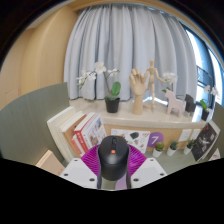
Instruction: Arrange mouse
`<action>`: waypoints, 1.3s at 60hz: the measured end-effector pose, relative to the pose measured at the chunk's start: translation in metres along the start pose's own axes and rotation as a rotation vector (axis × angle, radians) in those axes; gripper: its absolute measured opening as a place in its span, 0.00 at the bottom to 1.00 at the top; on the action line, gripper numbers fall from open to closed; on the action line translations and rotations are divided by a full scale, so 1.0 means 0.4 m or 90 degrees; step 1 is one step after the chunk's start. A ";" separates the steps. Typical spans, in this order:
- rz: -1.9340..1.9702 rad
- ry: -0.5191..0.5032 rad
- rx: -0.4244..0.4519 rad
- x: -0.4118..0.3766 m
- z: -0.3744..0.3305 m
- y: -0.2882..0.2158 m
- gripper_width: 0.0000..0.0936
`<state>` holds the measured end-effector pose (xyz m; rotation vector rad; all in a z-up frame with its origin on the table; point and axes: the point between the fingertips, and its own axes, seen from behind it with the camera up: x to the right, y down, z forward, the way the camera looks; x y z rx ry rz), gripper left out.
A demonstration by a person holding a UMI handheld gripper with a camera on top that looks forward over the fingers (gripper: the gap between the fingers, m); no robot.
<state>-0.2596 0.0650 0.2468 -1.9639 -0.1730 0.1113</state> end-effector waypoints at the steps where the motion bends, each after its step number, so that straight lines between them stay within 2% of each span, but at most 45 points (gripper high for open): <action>1: -0.002 0.005 0.007 0.023 -0.004 -0.015 0.35; 6: -0.004 0.033 0.028 0.137 -0.007 -0.055 0.35; 10: 0.011 0.045 0.020 0.209 0.020 -0.026 0.35; 17: 0.006 0.072 -0.048 0.319 0.090 0.122 0.35; 29: 0.031 0.069 -0.180 0.365 0.183 0.447 0.35; 41: 0.053 0.046 -0.239 0.340 0.207 0.616 0.37; 43: 0.054 0.049 -0.220 0.341 0.210 0.607 0.37; 48: 0.069 0.051 -0.213 0.339 0.210 0.612 0.40; 61: 0.053 0.054 -0.227 0.339 0.210 0.615 0.58; 66: 0.045 0.031 -0.252 0.316 0.192 0.609 0.86; 68: 0.033 0.026 -0.257 0.313 0.180 0.596 0.93; 78: 0.019 0.019 -0.239 0.312 0.094 0.452 0.92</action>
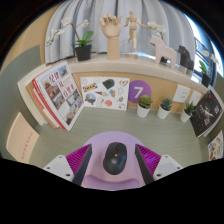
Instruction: Arrange mouse
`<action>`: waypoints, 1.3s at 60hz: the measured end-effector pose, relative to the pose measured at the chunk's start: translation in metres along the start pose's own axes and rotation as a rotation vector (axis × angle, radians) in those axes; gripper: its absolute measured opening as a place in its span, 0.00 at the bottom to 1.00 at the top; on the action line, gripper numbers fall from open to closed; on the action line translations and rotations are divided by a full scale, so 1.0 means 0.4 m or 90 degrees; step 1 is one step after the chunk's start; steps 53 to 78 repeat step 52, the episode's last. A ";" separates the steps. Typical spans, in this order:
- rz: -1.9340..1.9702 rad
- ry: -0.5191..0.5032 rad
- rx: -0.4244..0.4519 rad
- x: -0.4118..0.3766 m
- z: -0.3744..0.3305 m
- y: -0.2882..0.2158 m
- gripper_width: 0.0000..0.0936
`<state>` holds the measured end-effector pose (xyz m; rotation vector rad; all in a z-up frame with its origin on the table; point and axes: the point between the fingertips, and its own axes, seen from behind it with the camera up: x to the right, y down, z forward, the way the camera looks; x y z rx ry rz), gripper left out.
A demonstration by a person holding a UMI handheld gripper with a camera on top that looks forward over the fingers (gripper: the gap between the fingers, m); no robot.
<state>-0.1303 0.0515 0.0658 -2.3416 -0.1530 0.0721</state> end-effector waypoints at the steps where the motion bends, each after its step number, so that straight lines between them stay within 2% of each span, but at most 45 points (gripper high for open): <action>1: 0.002 -0.003 0.004 -0.001 -0.018 -0.014 0.92; 15: 0.007 0.011 0.074 0.059 -0.278 -0.194 0.93; 30: 0.044 0.024 0.129 0.133 -0.445 -0.260 0.92; 48: 0.015 0.018 0.127 0.161 -0.506 -0.224 0.92; 78: 0.013 0.012 0.123 0.156 -0.505 -0.218 0.92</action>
